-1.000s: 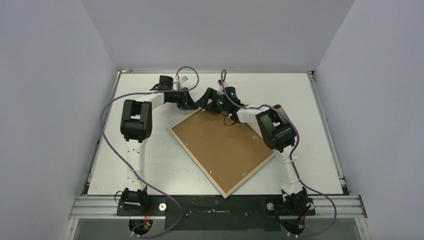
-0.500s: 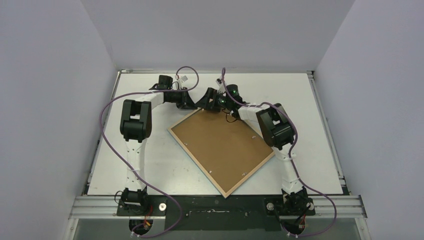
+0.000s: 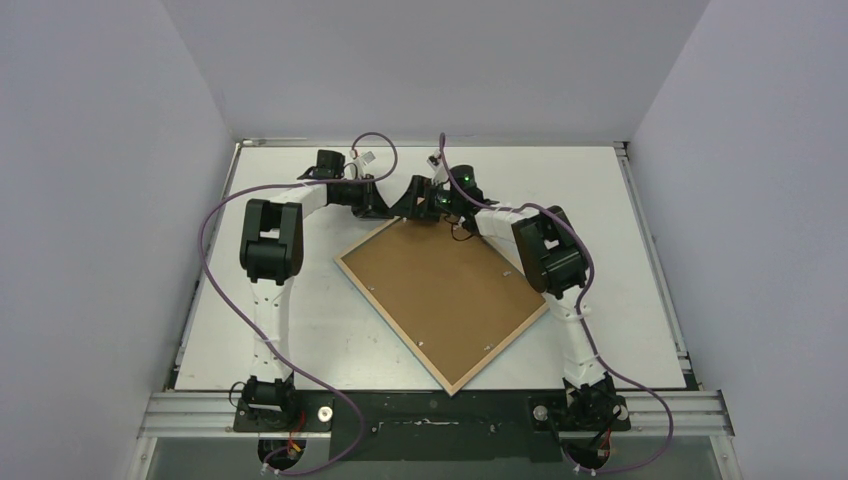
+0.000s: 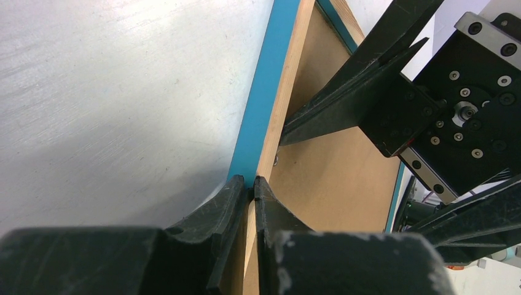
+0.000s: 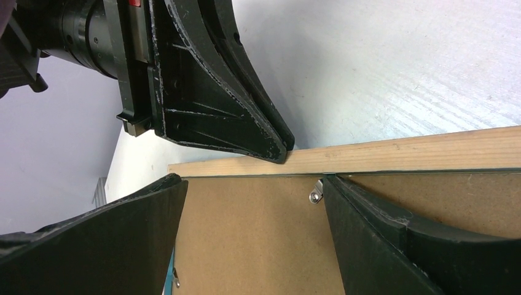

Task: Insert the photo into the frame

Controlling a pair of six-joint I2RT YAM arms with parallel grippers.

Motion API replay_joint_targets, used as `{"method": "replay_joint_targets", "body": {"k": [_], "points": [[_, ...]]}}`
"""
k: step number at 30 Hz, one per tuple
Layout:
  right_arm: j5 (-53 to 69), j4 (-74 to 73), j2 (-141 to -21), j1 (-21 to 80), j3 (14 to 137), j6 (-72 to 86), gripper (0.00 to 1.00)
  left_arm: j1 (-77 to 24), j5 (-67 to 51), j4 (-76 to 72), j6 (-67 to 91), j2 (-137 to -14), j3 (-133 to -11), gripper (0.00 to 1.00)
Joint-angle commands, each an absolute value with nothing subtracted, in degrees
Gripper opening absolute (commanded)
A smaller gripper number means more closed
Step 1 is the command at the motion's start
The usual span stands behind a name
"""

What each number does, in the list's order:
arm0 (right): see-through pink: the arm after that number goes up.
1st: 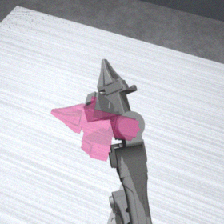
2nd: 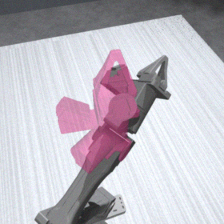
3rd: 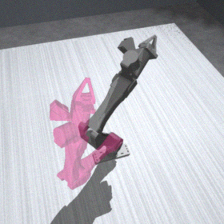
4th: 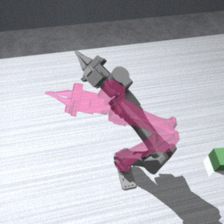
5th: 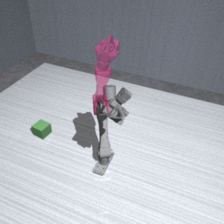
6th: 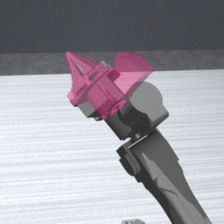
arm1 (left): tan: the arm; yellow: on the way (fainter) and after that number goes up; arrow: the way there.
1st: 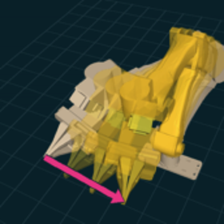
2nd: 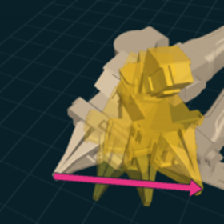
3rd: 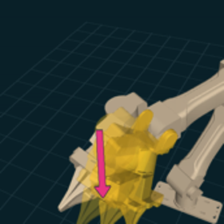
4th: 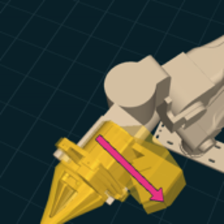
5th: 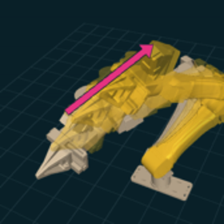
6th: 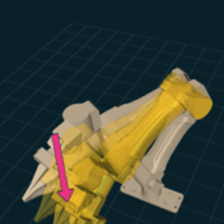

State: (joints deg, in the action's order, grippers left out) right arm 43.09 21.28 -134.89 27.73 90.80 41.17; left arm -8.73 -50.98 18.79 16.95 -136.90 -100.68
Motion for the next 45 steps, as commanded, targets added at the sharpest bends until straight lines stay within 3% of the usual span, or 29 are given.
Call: {"method": "replay_joint_targets", "body": {"k": [1, 6, 9, 15, 20, 27, 33, 38, 45], "points": [[48.48, 24.61, -137.01, 31.77, 94.48, 40.86, 0.84, -12.47, -53.09, 23.16, 15.91, -138.8, -100.82, 0.06], [48.75, 22.6, -137.06, 32.23, 96.59, 40.58, 0.84, -12.05, -53.12, 24.3, 15.31, -138.01, -100.45, 0.06], [45.36, 18.43, -133.1, 31.46, 96.0, 37.3, 0.89, -10.52, -53.01, 25.56, 15.0, -136.38, -100.24, 0.07], [31.67, 6.64, -121.07, 28.39, 91.92, 28.77, 1.0, -7.46, -52.53, 29.11, 13.45, -131.14, -101.78, 0.19], [20.37, 1.33, -111.08, 23.87, 83.68, 24.99, 0.9, -7.49, -51.03, 33.2, 10.68, -130.18, -103.59, 0.3], [10.08, -5.19, -102.24, 20.7, 71.99, 26.85, 0.9, -9.15, -49.25, 35.28, 9.76, -132.67, -111.15, 0.36], [11.57, -4.46, -99.61, 18.6, 65.98, 27.94, 0.92, -11.25, -47.96, 42.07, 8.16, -142.58, -126.65, 0.39], [11.94, -2.1, -98.15, 21.47, 64.81, 28.99, 0.98, -13.07, -46.79, 40.59, 8.57, -145.09, -128.68, 0.39], [9.07, -0.87, -102.38, 27.08, 68.63, 28.08, 0.82, -14.21, -44.9, 39.64, 8.32, -146.31, -128.39, 0.35]]}}
